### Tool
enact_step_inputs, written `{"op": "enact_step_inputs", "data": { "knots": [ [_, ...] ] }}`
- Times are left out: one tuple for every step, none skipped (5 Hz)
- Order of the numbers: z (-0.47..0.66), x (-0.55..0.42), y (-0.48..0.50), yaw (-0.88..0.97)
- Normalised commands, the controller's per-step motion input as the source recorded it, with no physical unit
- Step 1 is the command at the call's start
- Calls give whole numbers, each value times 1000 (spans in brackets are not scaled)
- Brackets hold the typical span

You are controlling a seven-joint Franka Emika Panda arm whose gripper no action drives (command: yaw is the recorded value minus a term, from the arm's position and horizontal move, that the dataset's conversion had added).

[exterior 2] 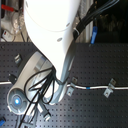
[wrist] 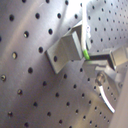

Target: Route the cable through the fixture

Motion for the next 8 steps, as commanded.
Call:
{"op": "enact_step_inputs", "data": {
  "knots": [
    [197,-151,-185,-271],
    [166,-265,-3,-89],
    [157,-285,21,0],
    [-1,-48,119,0],
    [-296,65,157,348],
    [-86,57,130,-106],
    [-126,84,160,-549],
    [-5,78,118,-614]
  ]
}}
